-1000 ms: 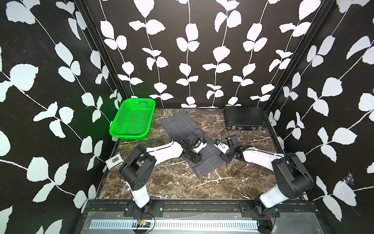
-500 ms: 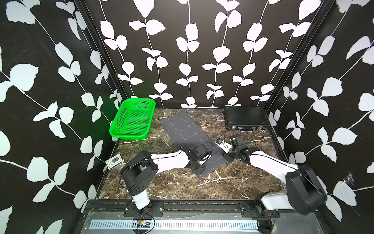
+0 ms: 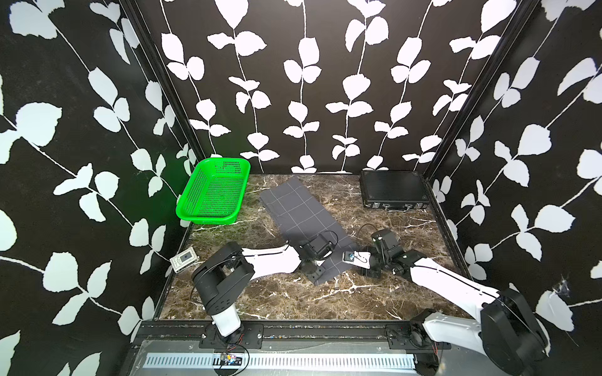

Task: Roll up the pillowcase
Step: Roll the pillowcase at the center of the board.

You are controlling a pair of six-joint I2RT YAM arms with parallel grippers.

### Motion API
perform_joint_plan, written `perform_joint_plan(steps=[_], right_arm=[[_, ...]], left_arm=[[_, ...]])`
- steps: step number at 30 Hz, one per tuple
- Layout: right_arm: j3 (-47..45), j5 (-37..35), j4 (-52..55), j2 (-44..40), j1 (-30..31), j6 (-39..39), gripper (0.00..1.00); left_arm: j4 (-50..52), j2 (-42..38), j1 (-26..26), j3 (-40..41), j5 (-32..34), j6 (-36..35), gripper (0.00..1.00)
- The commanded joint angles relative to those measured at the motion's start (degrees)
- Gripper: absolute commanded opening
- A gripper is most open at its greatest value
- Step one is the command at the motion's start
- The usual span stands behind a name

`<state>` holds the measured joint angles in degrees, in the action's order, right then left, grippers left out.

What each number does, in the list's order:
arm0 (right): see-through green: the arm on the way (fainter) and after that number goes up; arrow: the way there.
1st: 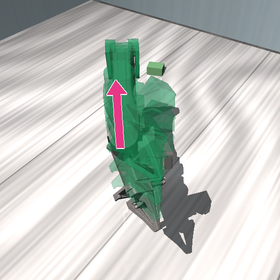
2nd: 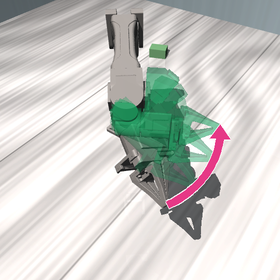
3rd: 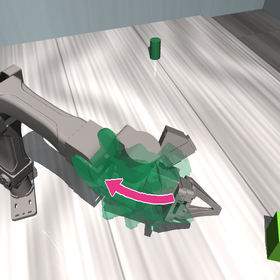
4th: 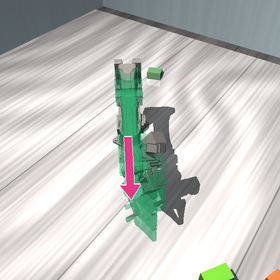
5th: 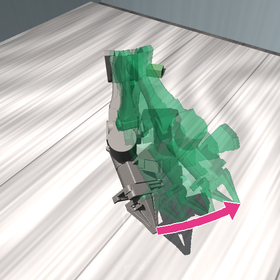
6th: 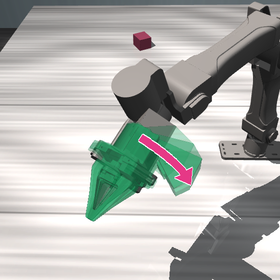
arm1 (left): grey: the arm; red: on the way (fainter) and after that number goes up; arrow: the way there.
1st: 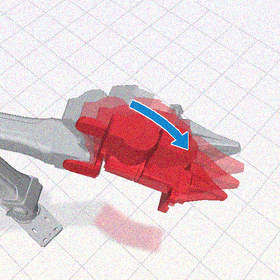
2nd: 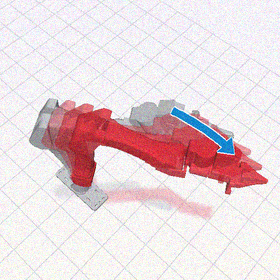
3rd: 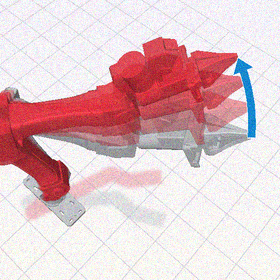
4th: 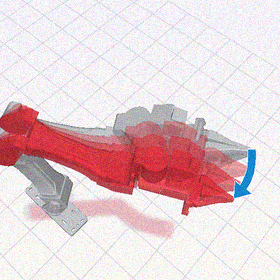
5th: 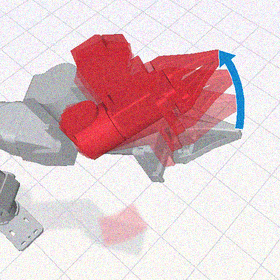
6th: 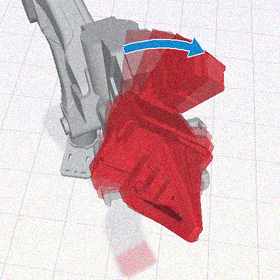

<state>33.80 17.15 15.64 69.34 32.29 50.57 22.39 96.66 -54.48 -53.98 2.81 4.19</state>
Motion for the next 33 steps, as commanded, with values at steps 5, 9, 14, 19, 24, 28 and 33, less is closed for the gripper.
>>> perform_joint_plan(steps=[5, 9, 14, 19, 24, 28, 33], right_arm=[[0.12, -1.86, -5.37, 7.46, 5.77, 10.08, 0.58], [2.41, -4.80, -7.77, 11.71, 7.90, 10.45, 0.58], [4.67, -9.27, -9.88, 16.44, 10.31, 9.20, 0.57], [5.98, -9.72, -9.24, 19.36, 11.54, 10.17, 0.54], [7.93, -10.17, -6.75, 20.44, 11.87, 10.20, 0.47], [9.47, -9.90, -3.68, 20.06, 12.09, 9.60, 0.29], [11.11, -9.86, 0.65, 18.81, 12.98, 8.63, 0.07]], left_arm=[[3.35, -4.98, 5.50, 2.04, -3.88, -2.57, 0.50], [6.33, -7.73, 7.42, 0.96, -6.18, -3.16, 0.54], [12.49, -11.16, 9.45, 0.49, -3.24, -4.51, 0.57], [14.25, -16.30, 10.75, 1.58, -1.22, -3.94, 0.63], [15.22, -19.20, 11.28, 2.29, -0.89, -3.38, 0.66], [16.59, -19.73, 11.33, 2.33, -1.22, -3.65, 0.66], [16.94, -19.78, 11.30, 2.25, -1.97, -3.58, 0.66]])
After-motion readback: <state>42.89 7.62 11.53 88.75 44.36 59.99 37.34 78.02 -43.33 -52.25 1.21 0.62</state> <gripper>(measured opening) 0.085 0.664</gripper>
